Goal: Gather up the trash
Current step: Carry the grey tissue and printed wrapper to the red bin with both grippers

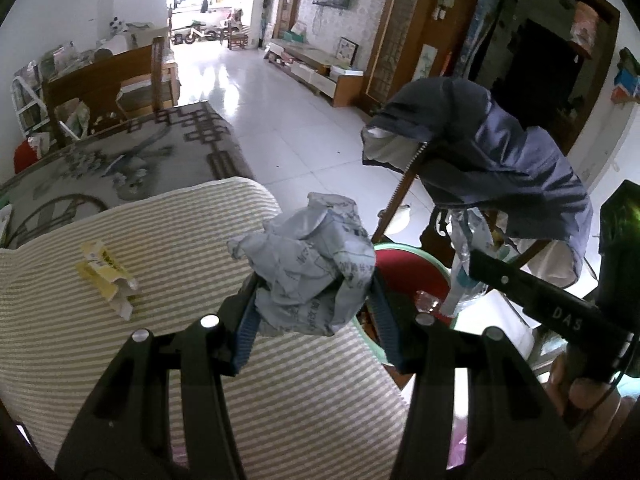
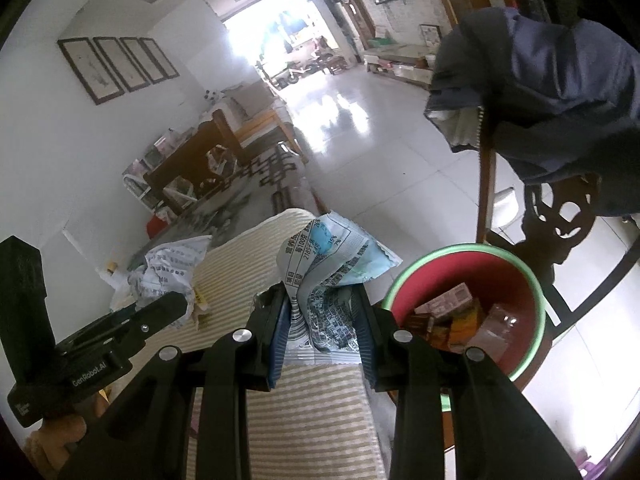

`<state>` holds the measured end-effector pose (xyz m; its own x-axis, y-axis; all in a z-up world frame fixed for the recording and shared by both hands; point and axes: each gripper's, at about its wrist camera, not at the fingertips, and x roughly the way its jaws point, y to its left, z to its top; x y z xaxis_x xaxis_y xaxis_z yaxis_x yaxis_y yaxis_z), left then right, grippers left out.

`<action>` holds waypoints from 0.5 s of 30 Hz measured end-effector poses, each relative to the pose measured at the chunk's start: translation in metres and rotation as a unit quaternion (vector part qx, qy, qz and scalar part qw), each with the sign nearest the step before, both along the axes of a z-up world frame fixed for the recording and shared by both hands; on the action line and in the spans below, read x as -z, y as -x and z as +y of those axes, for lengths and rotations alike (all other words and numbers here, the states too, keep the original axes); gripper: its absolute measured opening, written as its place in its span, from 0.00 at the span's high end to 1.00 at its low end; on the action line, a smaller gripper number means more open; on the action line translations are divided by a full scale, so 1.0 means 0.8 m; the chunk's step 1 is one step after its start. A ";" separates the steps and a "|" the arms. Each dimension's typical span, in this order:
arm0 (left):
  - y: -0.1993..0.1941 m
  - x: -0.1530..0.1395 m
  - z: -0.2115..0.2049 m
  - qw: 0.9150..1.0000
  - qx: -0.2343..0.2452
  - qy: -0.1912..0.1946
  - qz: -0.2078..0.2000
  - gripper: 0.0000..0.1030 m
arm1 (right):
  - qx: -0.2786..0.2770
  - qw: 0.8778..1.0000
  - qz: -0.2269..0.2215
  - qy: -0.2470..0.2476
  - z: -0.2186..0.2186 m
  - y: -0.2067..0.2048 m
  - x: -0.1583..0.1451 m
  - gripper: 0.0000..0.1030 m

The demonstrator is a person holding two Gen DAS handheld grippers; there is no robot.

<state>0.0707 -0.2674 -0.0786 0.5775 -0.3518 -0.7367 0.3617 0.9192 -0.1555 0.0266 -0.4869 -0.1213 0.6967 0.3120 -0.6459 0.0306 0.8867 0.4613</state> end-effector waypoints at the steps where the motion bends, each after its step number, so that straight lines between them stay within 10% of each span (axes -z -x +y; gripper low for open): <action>1: 0.000 0.001 -0.005 1.000 0.003 -0.001 0.001 0.52 | 0.002 1.000 0.001 -0.001 -0.004 0.001 0.002 0.71; 15: -0.013 0.020 -0.063 0.999 0.037 -0.007 0.025 0.52 | 0.036 0.999 0.015 -0.009 -0.059 0.003 0.014 0.71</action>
